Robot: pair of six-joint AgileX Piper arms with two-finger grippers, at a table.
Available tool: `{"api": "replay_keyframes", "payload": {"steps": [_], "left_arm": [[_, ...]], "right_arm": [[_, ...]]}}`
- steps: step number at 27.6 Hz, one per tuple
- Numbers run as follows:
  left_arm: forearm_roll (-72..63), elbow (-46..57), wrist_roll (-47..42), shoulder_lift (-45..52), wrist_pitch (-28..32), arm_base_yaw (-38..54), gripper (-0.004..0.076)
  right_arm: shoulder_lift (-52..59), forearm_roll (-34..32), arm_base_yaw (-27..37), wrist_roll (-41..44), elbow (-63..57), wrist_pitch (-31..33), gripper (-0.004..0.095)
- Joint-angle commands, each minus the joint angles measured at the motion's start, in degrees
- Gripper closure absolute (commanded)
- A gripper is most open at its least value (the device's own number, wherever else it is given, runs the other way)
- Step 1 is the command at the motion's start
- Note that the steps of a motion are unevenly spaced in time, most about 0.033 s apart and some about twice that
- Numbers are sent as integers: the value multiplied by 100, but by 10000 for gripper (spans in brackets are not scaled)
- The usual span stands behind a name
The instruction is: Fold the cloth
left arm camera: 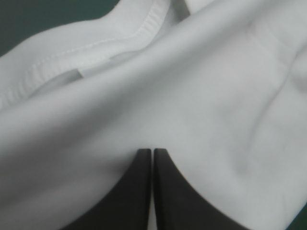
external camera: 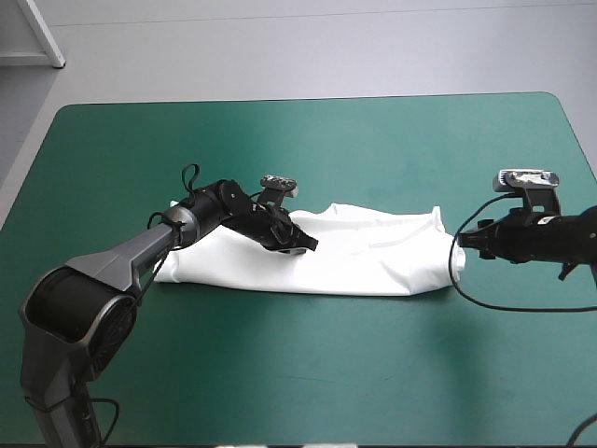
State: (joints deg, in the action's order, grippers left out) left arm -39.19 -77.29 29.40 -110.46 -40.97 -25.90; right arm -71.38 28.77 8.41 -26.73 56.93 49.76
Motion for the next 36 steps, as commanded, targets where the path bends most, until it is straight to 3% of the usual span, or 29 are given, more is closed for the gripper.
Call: {"api": "replay_keyframes", "payload": {"steps": [1, 4, 5, 8, 13, 23, 32, 36], "left_arm": [[-222, -158, 35, 234, 88, -28, 703], [-222, -158, 123, 175, 52, -28, 703], [-222, -158, 123, 163, 52, -28, 703], [-222, -158, 139, 136, 44, -28, 703], [-222, -158, 139, 136, 55, -28, 703], [-222, -158, 139, 136, 55, -28, 703], [-222, -158, 139, 136, 100, -28, 703], [-222, -158, 139, 136, 113, -28, 703]], "right_arm": [[-292, 619, 48, -409, 123, -155, 385], [-792, 819, 48, -727, 123, -145, 186], [-888, 888, 48, -785, 123, -155, 164], [-1248, 1206, 48, -958, 123, -168, 156], [-1693, 1176, 48, -946, 123, -346, 172], [-2434, 1338, 48, -1231, 123, -353, 337], [-2527, 1360, 26, -1374, 123, 18, 666], [-2527, 1403, 3, -1473, 123, 7, 858]]}}
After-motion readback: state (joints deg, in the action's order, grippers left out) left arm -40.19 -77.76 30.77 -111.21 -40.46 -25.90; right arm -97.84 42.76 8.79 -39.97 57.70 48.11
